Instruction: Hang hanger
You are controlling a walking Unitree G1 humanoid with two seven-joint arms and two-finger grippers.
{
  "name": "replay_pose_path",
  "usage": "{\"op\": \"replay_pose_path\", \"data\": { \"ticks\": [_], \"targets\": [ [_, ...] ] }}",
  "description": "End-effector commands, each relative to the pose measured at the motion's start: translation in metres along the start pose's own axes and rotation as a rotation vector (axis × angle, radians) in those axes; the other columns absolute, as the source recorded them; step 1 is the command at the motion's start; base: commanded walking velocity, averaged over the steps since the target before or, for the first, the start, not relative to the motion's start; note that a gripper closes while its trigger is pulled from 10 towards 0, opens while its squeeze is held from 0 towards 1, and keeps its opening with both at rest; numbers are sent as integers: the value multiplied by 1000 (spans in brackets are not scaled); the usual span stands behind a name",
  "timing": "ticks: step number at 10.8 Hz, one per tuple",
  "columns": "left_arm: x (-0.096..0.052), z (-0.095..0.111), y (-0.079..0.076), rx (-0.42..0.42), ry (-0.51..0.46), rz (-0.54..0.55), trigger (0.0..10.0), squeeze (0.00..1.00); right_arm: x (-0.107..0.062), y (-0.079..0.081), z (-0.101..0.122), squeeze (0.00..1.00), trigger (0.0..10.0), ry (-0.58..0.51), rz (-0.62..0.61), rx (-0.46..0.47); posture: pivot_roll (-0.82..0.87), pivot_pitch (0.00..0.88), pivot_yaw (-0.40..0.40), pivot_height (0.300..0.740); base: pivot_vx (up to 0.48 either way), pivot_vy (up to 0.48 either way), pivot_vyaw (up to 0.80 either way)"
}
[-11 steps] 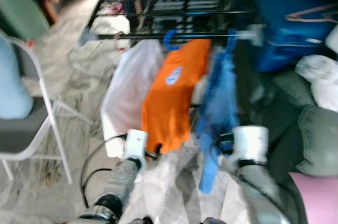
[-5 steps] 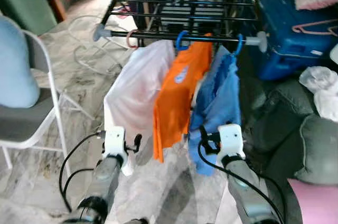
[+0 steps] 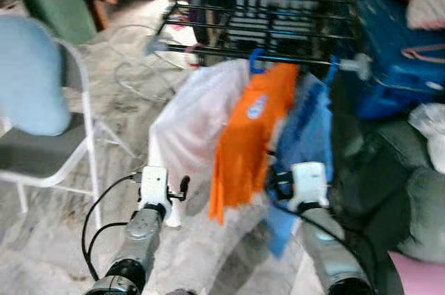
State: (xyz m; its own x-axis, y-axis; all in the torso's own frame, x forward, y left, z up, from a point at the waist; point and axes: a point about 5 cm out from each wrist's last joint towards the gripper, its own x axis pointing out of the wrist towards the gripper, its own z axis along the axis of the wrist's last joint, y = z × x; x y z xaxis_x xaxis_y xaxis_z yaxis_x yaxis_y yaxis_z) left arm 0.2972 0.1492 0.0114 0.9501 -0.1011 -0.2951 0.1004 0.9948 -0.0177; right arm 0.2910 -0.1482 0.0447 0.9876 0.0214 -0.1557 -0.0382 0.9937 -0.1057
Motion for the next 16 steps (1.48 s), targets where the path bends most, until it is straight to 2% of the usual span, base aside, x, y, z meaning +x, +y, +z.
{"op": "replay_pose_path", "data": {
  "ticks": [1, 2, 4, 7, 11, 13, 16],
  "targets": [
    [0, 3, 7, 6, -17, 13, 10000, 0, 3, 8, 8, 0, 10000, -38, 17, 23, -78, 31, 21, 740, 0, 480, 0],
    [-3, -1, 10, 11, -3, 19, 10000, 0, 2, 11, 15, 0, 10000, -96, 52, 3, -81, 51, 25, 740, 0, 480, 0],
    [-11, -12, 10, 28, 18, 7, 10000, 0, 2, 9, 14, 0, 10000, -82, 31, 18, -66, 79, 20, 740, 0, 480, 0],
    [-13, -15, 12, 36, 13, 30, 10000, 0, 3, 16, 11, 0, 10000, -63, 55, 40, -27, 78, 7, 740, 0, 480, 0],
    [-14, -9, 24, 64, -7, 57, 10000, 0, 14, 21, 20, 0, 10000, -76, 57, 52, 6, 94, 14, 740, 0, 480, 0],
    [-16, -13, 19, 63, 0, 19, 10000, 0, 10, 16, 15, 0, 10000, -62, 24, 51, -8, 112, 22, 740, 0, 384, 0],
    [-15, -8, 9, 40, -35, -58, 10000, 0, 8, 8, 12, 0, 10000, -65, -24, 64, -27, 114, 32, 740, 0, 0, 0]
  ]
}}
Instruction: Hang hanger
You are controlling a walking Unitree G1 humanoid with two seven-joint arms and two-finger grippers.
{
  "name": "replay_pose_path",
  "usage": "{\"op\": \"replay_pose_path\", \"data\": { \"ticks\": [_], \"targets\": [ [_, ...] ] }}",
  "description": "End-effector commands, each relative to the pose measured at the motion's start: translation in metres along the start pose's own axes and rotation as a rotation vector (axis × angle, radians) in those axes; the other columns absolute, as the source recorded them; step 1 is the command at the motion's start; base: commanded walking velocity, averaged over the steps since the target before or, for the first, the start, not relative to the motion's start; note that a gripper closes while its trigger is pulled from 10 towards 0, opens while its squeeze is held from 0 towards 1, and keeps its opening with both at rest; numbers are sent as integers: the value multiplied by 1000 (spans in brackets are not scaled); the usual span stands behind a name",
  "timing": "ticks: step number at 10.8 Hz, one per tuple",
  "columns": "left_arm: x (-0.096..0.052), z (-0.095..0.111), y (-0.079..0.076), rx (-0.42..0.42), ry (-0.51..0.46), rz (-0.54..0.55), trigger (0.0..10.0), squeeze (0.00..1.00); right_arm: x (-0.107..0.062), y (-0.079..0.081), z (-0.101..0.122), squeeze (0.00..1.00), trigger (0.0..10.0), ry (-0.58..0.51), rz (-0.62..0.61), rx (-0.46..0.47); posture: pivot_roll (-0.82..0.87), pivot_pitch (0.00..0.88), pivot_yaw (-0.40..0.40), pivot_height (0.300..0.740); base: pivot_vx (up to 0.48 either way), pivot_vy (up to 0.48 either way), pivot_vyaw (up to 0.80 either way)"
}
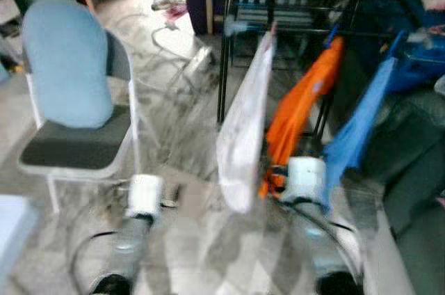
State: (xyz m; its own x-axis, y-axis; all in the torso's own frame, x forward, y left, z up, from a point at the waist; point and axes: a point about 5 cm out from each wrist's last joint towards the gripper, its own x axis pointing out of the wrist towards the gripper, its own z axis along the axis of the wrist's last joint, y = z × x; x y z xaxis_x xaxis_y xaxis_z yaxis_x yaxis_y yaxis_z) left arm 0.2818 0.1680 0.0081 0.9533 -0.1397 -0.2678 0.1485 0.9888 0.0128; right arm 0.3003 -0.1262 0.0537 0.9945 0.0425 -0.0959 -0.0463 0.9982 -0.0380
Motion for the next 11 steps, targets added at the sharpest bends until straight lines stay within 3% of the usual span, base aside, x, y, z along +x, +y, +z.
{"op": "replay_pose_path", "data": {
  "ticks": [1, 5, 8, 11],
  "targets": [
    [2, 3, -10, -24, -15, -46, 10000, 0, -1, -14, 1, 0, 10000, -8, -42, -3, -28, 113, 34, 740, 0, 0, 0],
    [7, 13, -11, -79, -57, -54, 10000, 0, 3, -7, 4, 0, 10000, -12, 3, -13, -10, 112, 8, 740, 0, 0, -253],
    [3, 11, -14, -81, -67, -83, 10000, 0, 4, -9, 6, 0, 10000, -19, 1, -17, -21, 130, 11, 740, 316, 0, 0],
    [5, 13, -19, -84, -72, -103, 10000, 0, 2, -11, 6, 0, 10000, -25, -9, -25, -36, 134, 16, 740, 359, 263, 0]
  ]
}}
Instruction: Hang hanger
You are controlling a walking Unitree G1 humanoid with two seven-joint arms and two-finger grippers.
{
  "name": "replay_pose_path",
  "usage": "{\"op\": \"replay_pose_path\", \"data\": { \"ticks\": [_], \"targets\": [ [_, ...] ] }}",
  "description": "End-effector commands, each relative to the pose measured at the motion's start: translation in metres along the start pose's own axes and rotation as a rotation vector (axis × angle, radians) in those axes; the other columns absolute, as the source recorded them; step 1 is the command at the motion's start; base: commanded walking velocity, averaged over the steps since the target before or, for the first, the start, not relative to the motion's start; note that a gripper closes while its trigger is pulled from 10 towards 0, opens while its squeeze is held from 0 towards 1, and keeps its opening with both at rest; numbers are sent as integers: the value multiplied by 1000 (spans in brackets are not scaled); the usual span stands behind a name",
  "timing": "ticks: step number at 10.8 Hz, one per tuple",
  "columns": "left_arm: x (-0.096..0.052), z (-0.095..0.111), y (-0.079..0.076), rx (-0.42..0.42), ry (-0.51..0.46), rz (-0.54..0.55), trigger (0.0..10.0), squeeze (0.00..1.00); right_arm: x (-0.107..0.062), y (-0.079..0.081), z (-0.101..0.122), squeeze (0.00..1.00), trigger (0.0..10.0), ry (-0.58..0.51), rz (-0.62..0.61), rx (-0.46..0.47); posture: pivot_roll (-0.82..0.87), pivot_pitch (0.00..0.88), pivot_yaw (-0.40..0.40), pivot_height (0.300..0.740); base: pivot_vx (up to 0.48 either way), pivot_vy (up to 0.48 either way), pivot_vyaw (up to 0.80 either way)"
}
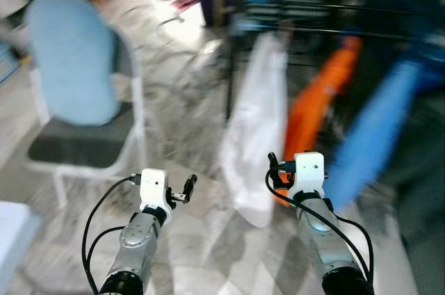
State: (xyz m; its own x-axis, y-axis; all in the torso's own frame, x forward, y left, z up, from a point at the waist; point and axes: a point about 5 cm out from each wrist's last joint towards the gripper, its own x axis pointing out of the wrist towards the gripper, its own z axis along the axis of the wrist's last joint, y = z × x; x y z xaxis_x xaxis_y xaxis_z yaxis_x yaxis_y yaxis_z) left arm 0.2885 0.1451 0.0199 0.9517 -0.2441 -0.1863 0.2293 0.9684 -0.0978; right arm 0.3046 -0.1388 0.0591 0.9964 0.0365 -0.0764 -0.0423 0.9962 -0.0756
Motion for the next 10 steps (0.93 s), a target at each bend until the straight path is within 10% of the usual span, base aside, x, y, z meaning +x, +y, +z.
{"op": "replay_pose_path", "data": {
  "ticks": [1, 10],
  "targets": [
    [-1, 0, 2, 6, 4, -1, 10000, 0, 0, -3, 5, 0, 10000, -31, -15, -14, -37, 135, 17, 740, 401, 259, 0],
    [-2, -7, -7, 1, 40, -33, 10000, 0, 27, -27, 60, 0, 10000, -180, -158, -156, -34, 135, 25, 740, 308, 180, 0]
  ]
}}
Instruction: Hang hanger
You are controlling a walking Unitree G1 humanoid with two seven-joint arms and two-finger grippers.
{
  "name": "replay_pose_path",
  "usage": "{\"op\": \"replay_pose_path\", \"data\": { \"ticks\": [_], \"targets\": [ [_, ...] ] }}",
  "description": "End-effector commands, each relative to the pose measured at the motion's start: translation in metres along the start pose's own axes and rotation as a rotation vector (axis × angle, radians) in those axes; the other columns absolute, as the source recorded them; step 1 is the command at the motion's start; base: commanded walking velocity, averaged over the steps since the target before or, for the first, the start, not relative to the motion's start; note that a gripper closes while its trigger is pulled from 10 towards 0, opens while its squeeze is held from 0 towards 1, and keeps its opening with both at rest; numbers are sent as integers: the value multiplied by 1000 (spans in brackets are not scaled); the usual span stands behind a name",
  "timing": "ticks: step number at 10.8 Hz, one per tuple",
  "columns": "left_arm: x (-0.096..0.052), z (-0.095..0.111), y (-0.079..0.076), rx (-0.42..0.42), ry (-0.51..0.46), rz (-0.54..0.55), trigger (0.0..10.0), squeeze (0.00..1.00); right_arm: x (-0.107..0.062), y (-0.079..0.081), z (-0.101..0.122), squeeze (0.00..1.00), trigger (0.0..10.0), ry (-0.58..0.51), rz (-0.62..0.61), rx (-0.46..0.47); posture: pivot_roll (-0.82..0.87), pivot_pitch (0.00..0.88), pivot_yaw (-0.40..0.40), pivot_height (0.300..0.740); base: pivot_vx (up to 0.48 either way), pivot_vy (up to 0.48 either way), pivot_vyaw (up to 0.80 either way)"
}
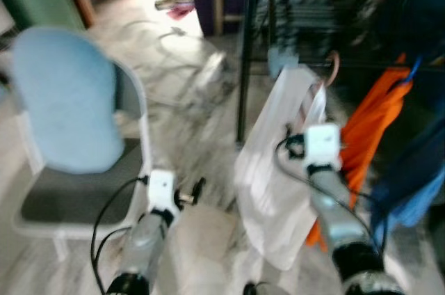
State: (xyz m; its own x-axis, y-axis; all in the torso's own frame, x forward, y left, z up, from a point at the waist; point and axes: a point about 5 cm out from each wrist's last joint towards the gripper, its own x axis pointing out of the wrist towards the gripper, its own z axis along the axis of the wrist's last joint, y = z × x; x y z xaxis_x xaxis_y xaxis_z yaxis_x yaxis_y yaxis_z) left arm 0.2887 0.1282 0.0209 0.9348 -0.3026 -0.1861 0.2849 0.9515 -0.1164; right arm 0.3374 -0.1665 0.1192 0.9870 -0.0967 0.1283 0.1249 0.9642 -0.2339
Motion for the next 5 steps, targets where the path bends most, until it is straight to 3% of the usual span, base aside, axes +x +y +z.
{"op": "replay_pose_path", "data": {
  "ticks": [1, 4, 5],
  "targets": [
    [-6, -6, 9, 6, 32, 32, 10000, 0, 2, 0, 3, 0, 10000, -6, -20, -21, -36, 134, 23, 740, 0, 0, 0],
    [-6, -7, 8, 8, 35, 32, 10000, 0, 3, -13, -3, 0, 10000, 26, -67, -43, -37, 141, 18, 740, 0, 0, 0],
    [-7, -8, 8, 11, 40, 31, 10000, 0, 3, -18, -7, 0, 10000, 54, -88, -42, -36, 143, 16, 740, 0, -281, 0]
  ]
}}
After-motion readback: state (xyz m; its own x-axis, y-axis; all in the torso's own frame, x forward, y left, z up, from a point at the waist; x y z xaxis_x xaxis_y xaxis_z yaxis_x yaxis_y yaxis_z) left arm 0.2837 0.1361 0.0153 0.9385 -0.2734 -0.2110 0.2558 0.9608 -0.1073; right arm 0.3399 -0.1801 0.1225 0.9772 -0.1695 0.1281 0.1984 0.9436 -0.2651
